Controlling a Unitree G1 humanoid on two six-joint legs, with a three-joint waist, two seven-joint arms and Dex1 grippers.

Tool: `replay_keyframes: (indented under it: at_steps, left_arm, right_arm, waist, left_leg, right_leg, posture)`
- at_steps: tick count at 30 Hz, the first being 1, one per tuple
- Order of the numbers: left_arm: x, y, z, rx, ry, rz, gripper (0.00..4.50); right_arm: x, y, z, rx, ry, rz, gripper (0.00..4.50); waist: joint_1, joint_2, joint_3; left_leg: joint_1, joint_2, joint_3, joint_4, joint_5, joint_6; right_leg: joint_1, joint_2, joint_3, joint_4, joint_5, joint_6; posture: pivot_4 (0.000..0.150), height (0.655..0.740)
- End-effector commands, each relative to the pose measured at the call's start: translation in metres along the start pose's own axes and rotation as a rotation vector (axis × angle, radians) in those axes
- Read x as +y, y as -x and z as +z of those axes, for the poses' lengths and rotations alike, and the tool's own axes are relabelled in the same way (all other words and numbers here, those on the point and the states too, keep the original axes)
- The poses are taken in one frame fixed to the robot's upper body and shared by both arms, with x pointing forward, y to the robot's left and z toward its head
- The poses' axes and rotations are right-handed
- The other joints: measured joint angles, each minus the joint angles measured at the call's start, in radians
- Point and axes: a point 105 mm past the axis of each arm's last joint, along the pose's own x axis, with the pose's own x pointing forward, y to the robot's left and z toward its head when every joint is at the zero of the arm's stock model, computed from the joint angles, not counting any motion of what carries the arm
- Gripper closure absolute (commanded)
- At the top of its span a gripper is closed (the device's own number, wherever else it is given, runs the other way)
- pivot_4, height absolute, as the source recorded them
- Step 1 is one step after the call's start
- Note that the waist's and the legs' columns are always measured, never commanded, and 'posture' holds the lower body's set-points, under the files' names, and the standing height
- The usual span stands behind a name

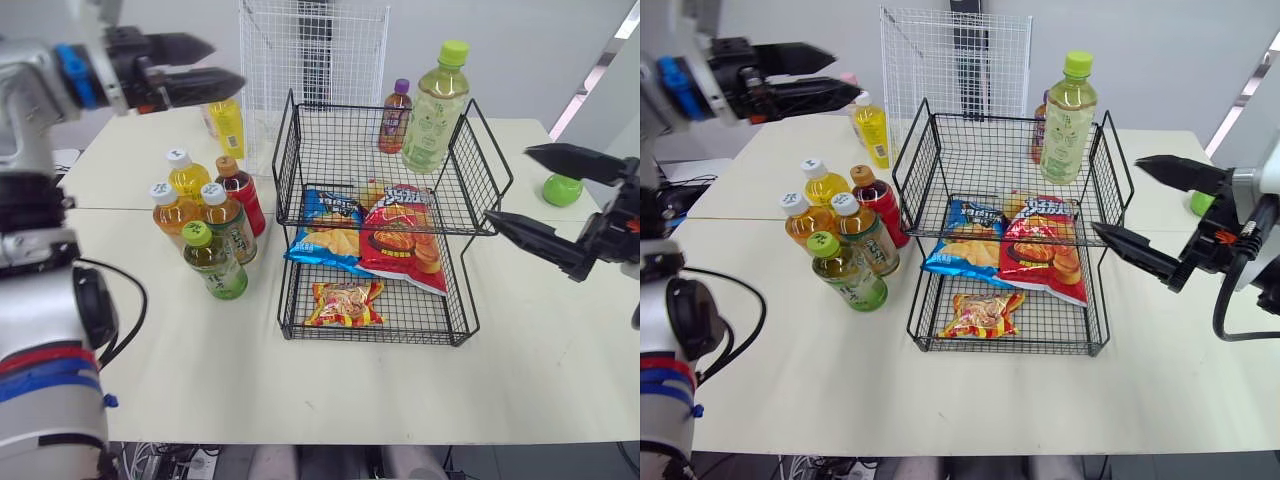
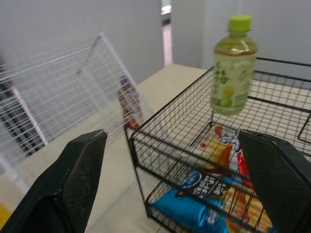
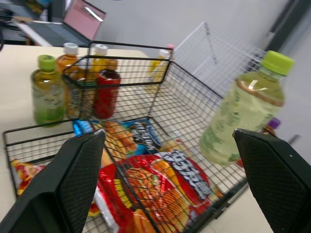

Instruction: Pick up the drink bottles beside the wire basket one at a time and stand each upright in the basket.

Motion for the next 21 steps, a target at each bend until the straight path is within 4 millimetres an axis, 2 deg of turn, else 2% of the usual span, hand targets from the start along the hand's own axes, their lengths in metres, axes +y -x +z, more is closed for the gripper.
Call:
replay_keyframes:
  at_steps: [1, 8, 11, 15, 21]
  left_arm:
    - [-0.003, 0.038, 0.004, -0.006, -0.032, 0.088, 0.05]
    - [-0.007, 0.1, -0.052, 0.128, 0.062, 0.227, 0.05]
    - [-0.011, 0.114, -0.074, 0.126, 0.114, 0.287, 0.05]
    - [-0.016, 0.114, -0.094, 0.115, 0.166, 0.328, 0.05]
    - [-0.009, 0.099, -0.111, 0.048, 0.188, 0.466, 0.05]
  right_arm:
    - [0.004, -0.01, 0.01, -0.037, 0.028, 0.124, 0.0]
    - [0.009, -0.036, 0.015, -0.085, 0.013, 0.331, 0.0]
    - [0.012, -0.044, 0.014, -0.096, 0.013, 0.374, 0.0]
    - [0.018, -0.048, 0.011, -0.101, 0.008, 0.394, 0.0]
    - [0.026, -0.046, 0.01, -0.114, 0.0, 0.388, 0.0]
  waist:
    - [-0.001, 0.0, 0.0]
    - [-0.002, 0.0, 0.0]
    - [0.003, 0.0, 0.0]
    - [0.021, 0.0, 0.0]
    - [0.024, 0.0, 0.0]
  left_leg:
    - [0.0, 0.0, 0.0, 0.0, 0.0, 0.0]
    - [0.003, 0.001, 0.0, 0.0, 0.0, 0.0]
    - [0.003, 0.002, 0.0, -0.001, 0.0, 0.0]
    - [0.002, 0.003, 0.0, 0.0, 0.0, 0.0]
    - [0.002, 0.001, 0.0, 0.0, 0.0, 0.0]
  right_leg:
    - [0.001, 0.0, 0.0, 0.0, 0.0, 0.0]
    - [0.001, -0.001, 0.0, 0.0, 0.0, 0.0]
    - [0.001, -0.001, 0.0, 0.0, 0.0, 0.0]
    - [0.001, -0.003, -0.001, 0.0, 0.0, 0.0]
    - [0.002, -0.006, -0.001, 0.0, 0.0, 0.0]
  posture:
    - [0.15, 0.736]
    - [0.15, 0.736]
    - [0.15, 0.736]
    - [0.15, 0.736]
    - [0.15, 0.736]
